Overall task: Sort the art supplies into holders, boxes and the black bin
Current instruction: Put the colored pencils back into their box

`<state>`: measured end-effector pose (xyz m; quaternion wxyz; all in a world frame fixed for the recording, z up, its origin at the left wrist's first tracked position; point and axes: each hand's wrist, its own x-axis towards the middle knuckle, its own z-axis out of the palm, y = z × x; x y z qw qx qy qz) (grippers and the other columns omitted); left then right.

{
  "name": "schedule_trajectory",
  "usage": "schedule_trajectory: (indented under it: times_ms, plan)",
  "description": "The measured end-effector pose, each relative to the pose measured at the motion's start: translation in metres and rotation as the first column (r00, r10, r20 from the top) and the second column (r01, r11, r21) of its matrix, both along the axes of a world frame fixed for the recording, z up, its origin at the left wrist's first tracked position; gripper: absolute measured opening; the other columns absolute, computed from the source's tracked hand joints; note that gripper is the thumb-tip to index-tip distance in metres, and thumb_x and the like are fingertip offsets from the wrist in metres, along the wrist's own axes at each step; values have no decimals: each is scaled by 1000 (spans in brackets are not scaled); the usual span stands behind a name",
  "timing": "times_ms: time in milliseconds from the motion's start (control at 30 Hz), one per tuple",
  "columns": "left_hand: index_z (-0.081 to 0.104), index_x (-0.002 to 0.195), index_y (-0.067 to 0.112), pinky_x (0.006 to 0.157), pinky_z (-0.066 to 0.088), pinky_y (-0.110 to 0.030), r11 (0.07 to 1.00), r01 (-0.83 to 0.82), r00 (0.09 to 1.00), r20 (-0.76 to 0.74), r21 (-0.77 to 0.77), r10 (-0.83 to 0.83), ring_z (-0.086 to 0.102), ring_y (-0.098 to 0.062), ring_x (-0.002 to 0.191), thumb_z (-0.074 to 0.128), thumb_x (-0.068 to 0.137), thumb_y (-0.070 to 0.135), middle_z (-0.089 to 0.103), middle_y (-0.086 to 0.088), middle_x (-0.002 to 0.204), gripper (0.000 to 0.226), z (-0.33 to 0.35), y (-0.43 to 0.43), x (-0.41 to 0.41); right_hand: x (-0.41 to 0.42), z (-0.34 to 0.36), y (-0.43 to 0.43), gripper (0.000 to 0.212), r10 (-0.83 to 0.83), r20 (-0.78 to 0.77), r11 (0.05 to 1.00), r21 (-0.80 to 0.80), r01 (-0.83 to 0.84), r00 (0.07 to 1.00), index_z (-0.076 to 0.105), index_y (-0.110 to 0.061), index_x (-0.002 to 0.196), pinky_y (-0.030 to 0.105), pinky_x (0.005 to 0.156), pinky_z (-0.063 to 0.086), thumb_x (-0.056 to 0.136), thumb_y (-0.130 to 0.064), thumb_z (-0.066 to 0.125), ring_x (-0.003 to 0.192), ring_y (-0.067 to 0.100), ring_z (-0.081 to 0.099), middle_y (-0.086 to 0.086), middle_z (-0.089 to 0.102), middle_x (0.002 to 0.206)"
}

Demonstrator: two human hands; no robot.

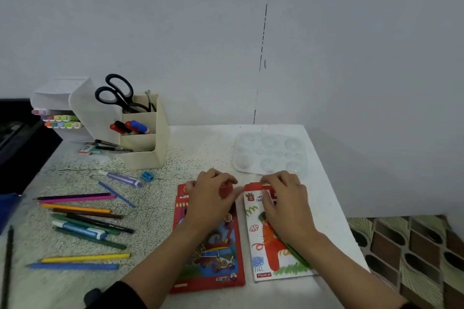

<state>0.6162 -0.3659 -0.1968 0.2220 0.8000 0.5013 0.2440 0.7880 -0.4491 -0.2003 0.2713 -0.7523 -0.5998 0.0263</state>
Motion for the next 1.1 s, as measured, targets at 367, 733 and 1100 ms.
schedule_trajectory:
  times_ms: [367,733,1100]
  plan:
    - [37,149,42,114,20,-45,990,-53,899,-437,-130,-9,22,-14,143,-3,66,97,31,14,155,107,4,-5,-140,-86,17,53,53,429,10,863,-300,-407,903,50,-23,139,37,103,40,94,-51,57,123,17,46,-6,52,134]
    - [65,119,39,91,25,-34,992,103,964,-251,77,-81,46,-8,117,56,97,51,54,18,119,27,5,52,-232,-163,18,92,32,351,13,854,-414,-315,936,40,-31,109,37,92,34,90,-35,65,111,16,46,-11,44,109]
    - [71,113,37,98,37,-43,994,69,928,-359,-90,-97,53,-12,109,68,94,36,54,18,102,19,3,133,-350,-213,1,104,31,197,-87,961,-178,-209,977,51,-32,86,39,84,40,65,-10,54,88,11,43,-14,60,86]
